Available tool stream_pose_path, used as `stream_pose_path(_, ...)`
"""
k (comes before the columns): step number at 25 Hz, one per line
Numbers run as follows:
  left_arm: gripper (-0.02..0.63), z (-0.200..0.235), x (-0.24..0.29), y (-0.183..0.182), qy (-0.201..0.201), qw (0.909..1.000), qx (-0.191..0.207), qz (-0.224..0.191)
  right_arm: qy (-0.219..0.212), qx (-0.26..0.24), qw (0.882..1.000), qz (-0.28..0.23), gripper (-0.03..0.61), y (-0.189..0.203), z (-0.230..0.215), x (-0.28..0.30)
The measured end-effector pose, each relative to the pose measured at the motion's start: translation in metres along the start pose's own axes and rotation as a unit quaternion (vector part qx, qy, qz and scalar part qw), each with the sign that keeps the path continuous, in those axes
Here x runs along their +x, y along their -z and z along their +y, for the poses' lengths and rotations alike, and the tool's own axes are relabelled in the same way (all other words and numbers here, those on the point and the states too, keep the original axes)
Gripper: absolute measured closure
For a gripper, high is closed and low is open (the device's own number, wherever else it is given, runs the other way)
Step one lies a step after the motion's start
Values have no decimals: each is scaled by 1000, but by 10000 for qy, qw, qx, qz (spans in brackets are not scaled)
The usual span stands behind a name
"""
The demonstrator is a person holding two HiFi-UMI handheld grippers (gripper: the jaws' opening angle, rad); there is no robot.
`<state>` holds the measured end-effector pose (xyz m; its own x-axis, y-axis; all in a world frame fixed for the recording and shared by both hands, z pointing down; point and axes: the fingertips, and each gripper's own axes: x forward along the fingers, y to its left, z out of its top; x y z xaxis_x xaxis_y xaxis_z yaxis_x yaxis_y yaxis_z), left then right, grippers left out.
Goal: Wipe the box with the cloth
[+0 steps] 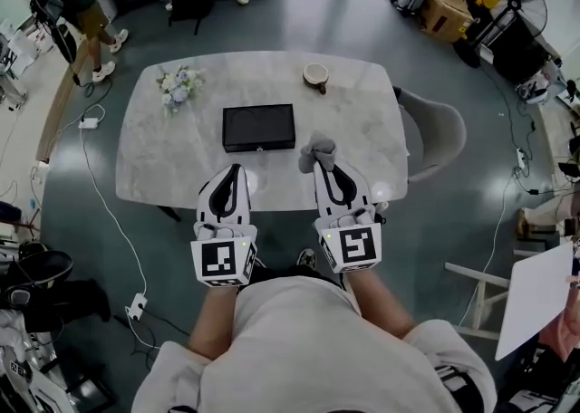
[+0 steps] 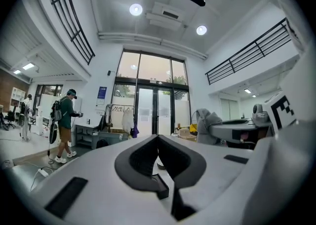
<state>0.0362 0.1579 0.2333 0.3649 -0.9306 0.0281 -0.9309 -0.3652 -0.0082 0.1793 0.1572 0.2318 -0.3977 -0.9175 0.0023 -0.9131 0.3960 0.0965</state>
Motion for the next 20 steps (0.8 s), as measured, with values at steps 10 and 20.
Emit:
stream_pose_path(10, 589, 9, -5, 1, -79, 10000, 35, -12, 63, -75, 10000, -7, 528, -3, 1, 0)
stream_pose_path(20, 589, -1, -17, 5, -15, 10000, -31, 4, -31, -66, 10000, -49, 528, -5, 14, -10)
